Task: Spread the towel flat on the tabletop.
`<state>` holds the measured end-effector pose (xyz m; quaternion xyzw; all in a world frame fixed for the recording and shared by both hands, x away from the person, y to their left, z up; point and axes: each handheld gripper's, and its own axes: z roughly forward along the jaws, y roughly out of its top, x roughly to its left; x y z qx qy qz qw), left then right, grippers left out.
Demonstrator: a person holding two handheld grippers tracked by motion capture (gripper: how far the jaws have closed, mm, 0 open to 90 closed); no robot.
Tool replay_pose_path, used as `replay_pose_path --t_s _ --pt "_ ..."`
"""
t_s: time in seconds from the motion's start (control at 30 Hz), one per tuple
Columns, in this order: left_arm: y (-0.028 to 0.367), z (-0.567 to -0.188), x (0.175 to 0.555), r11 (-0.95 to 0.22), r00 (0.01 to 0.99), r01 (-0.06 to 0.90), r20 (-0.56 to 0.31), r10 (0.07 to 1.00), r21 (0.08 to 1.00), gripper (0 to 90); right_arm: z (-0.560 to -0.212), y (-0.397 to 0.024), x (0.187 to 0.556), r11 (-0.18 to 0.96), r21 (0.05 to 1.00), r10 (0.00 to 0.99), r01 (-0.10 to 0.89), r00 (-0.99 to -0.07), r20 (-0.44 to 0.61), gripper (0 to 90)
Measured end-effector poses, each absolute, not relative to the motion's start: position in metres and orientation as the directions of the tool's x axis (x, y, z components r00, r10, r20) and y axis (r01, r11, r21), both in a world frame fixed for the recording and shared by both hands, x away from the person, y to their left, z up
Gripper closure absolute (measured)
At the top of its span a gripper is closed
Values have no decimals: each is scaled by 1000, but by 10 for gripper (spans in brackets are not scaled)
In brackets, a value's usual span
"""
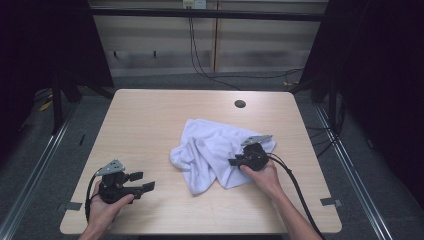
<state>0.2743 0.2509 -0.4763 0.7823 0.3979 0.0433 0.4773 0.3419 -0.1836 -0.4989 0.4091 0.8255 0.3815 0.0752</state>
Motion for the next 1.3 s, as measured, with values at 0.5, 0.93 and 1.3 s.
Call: replay_pose_path --t_s 0.5,0.93,1.3 --pt "200 -455 279 -269 780 496 -287 556 826 663 -491 -121 285 492 668 535 558 -800 273 547" --pt "184 -490 293 -429 758 554 -218 615 714 900 -469 -211 310 292 742 723 603 -648 242 510" --pt "201 -493 327 -392 744 537 -200 638 747 863 -490 -206 318 366 704 725 609 -661 194 420"
